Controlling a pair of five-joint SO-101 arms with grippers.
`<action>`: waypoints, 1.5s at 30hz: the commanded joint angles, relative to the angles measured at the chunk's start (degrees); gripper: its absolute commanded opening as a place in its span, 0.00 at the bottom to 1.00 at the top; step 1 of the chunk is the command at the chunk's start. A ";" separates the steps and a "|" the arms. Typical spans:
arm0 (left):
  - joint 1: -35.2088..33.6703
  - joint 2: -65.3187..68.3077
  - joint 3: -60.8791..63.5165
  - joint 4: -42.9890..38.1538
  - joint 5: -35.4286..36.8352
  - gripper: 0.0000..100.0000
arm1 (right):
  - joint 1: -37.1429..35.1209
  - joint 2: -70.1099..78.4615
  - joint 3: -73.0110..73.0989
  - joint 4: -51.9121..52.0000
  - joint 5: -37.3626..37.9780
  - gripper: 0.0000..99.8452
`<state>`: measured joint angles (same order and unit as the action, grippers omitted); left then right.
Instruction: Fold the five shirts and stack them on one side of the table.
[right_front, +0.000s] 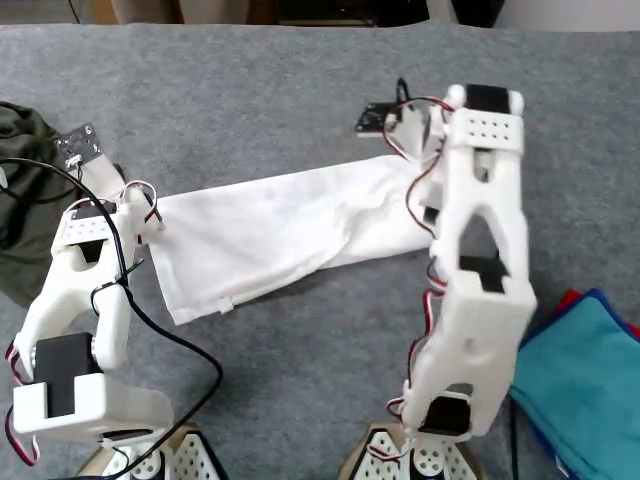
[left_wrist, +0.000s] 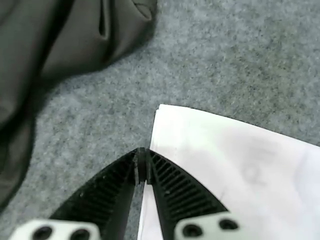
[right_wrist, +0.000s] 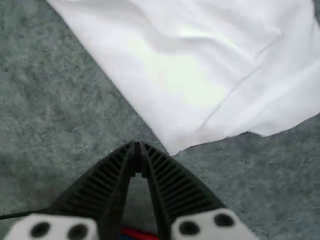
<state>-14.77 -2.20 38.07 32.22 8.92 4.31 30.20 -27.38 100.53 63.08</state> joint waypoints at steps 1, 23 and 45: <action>1.41 -0.40 -2.73 0.88 -0.44 0.02 | 1.19 -9.19 7.52 -3.69 -0.97 0.00; 46.59 12.62 -44.48 17.14 16.09 0.02 | 17.36 -9.01 18.77 -24.53 -11.60 0.00; 48.97 40.22 -66.90 29.01 18.73 0.02 | 24.75 -8.40 20.62 -30.77 -12.92 0.00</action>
<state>36.31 37.36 -25.76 60.26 27.30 29.63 21.85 -6.90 70.90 50.77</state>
